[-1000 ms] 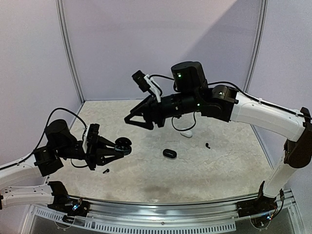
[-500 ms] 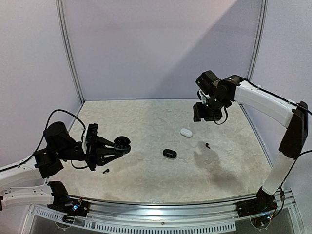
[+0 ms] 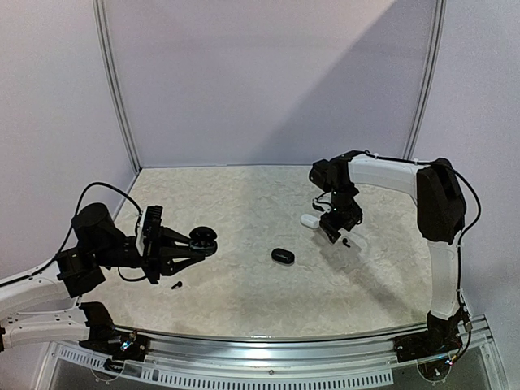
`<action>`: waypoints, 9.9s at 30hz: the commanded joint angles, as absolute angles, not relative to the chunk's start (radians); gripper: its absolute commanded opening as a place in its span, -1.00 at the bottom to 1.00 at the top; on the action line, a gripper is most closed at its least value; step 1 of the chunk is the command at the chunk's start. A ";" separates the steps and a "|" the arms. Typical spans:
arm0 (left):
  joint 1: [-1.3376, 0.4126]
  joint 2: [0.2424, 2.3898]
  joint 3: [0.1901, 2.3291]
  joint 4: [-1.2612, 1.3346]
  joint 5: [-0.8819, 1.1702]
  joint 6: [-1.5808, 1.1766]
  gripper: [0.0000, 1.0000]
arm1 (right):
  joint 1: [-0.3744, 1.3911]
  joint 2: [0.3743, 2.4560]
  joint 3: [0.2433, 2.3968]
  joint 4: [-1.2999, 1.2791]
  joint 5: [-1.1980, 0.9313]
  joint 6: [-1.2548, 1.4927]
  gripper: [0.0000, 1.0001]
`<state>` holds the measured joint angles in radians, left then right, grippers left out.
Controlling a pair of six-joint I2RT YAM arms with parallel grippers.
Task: Insert the wireless bluetooth earbuds into the charging case
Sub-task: Pick up the right earbud from the corner of the board, then insert the right earbud into the right side groove of the charging case, then move the left earbud to the corner of the board.
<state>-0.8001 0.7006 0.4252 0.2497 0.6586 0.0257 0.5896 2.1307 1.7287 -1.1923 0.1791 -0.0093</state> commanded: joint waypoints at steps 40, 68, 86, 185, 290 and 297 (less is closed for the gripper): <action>-0.801 0.704 0.410 0.247 0.615 0.031 -1.00 | 0.480 2.186 1.629 -1.056 0.046 -0.326 -0.83; -0.802 0.749 0.421 0.521 0.158 0.061 -1.00 | 1.035 1.560 1.542 -0.019 0.094 0.308 -1.00; -0.802 0.699 0.354 0.661 0.162 0.075 -1.00 | 1.237 1.757 1.536 0.421 -0.026 0.145 -1.00; -0.795 0.703 0.370 0.732 0.262 0.114 -1.00 | 1.220 1.730 1.451 0.224 -0.087 0.032 -0.74; -0.495 0.512 0.436 0.104 -0.008 -0.198 -1.00 | 1.285 2.710 2.406 -0.470 -0.013 0.229 -0.37; -0.496 0.508 0.434 0.106 -0.008 -0.197 -1.00 | 1.278 2.647 2.387 -0.440 0.066 0.287 -0.28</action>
